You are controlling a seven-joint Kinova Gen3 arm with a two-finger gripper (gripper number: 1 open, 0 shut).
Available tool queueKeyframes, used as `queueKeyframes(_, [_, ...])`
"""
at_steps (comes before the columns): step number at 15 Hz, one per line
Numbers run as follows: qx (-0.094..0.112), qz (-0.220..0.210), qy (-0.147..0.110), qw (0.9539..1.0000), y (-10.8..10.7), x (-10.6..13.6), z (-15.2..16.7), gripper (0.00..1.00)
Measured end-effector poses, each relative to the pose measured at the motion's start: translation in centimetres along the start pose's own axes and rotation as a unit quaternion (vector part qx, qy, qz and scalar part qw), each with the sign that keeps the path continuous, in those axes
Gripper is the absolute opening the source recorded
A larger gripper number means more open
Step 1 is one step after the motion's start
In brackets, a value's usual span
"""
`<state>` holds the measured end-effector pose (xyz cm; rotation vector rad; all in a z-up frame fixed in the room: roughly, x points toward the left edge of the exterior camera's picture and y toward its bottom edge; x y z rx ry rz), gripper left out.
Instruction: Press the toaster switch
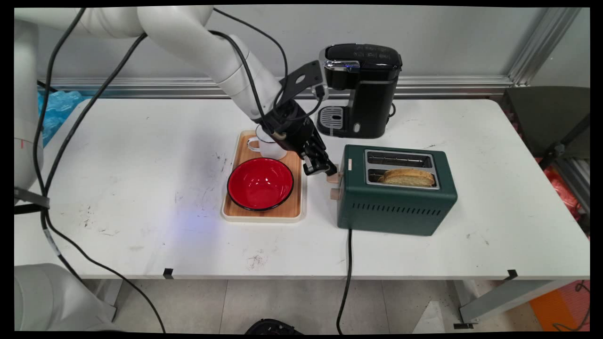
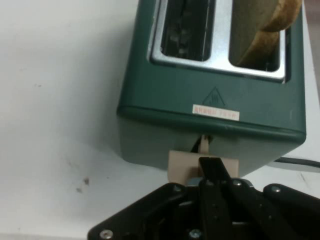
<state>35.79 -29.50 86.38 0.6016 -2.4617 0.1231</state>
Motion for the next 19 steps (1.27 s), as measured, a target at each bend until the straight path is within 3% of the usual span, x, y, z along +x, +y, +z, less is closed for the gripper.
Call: queueKeyframes(19, [0.000,-0.003,0.003,1.0000,-0.2,-2.3,2.6,0.00])
